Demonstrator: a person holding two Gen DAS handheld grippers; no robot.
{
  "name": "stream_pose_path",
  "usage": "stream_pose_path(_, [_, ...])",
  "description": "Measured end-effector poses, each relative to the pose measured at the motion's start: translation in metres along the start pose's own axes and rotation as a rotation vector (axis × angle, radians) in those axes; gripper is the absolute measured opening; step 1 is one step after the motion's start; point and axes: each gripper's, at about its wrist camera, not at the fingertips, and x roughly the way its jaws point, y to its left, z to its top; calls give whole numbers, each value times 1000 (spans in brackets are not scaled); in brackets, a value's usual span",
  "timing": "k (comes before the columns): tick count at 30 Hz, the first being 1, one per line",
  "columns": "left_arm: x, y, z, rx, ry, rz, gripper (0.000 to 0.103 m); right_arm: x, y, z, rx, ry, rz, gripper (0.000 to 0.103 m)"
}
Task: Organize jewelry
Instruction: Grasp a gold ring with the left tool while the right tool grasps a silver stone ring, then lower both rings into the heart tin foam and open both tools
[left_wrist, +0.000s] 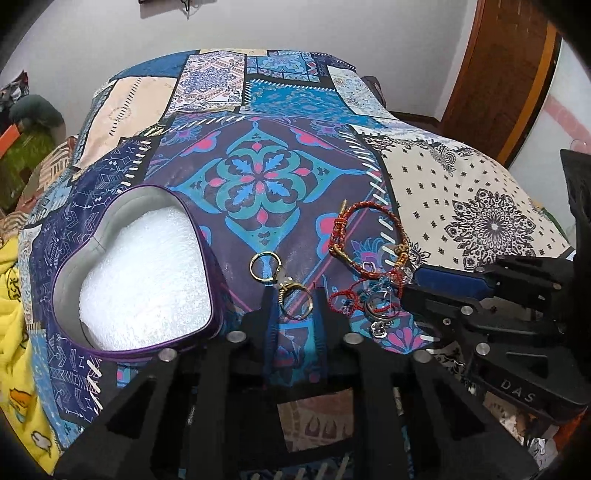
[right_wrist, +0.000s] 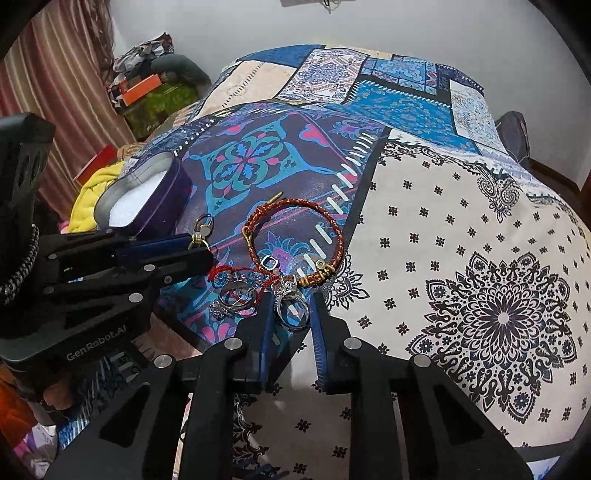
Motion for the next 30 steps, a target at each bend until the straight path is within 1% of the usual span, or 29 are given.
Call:
stream_pose_path(2, [0, 1, 0, -1, -1, -7, 14, -3, -1, 0, 17, 0, 4, 17])
stream_pose_path(3, [-1, 1, 0, -2, 0, -11, 4, -5, -1, 0, 23, -2, 4, 17])
stream_pose_path(10, [-9, 2, -6, -27, 2, -27, 3, -21, 2, 0, 29, -23, -10, 17])
stream_pose_path(15, [-27, 5, -10, -54, -17, -46, 3, -36, 7, 5, 28, -50, -18, 17])
stream_pose_path(21, [-59, 13, -10, -73, -80, -51, 3, -51, 19, 16, 24, -99, -19, 17])
stream_pose_path(30, [-104, 34, -1, -92, -182, -11, 3, -61, 52, 43, -8, -180, 12, 17])
